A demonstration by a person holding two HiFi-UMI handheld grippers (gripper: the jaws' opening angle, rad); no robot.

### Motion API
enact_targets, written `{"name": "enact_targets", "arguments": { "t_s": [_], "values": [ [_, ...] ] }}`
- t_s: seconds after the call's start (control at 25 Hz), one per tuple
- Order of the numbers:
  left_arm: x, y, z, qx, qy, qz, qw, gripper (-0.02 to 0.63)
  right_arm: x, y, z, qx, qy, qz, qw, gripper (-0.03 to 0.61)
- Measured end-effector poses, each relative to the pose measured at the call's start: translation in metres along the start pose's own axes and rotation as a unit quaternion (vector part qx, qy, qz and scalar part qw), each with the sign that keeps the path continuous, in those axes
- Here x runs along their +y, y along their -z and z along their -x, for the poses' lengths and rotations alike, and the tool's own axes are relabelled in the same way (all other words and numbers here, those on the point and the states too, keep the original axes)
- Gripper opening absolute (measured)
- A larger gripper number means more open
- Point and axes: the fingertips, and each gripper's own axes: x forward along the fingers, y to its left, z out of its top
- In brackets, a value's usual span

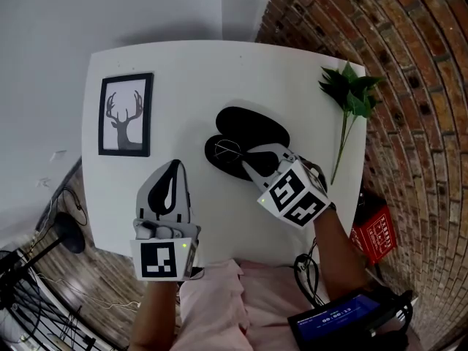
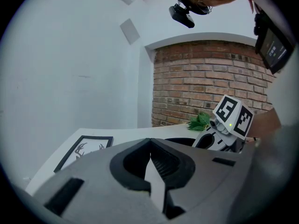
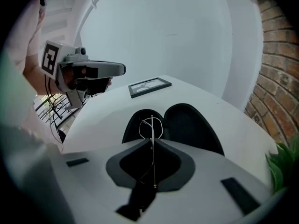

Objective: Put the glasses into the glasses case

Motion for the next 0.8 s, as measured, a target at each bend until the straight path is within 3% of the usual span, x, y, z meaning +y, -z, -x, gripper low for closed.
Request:
{"name": "enact_targets", "arguments": {
  "t_s": [0.2, 0.56, 0.8],
  "values": [
    [-0.0009, 0.0019, -0.0012, 0.004, 0.003, 0.0, 1.0, 0.005, -0.0009, 0.0012, -0.0003, 0.0, -0.006, -0.011, 1.0, 0.017],
    [-0.0021, 0.0016, -0.0019, 0.003, 0.007, 0.0, 1.0, 0.005, 0.002, 0.0008, 0.0048, -0.02, -0.051, -0.074, 0.996, 0.014],
    [-0.0022, 0.0006, -0.0019, 0.003, 0.007, 0.003, 1.0, 0.005, 0.0051, 0.0015, 0.0001, -0.006, -0.045, -0.058, 0.997, 0.017]
  ]
}}
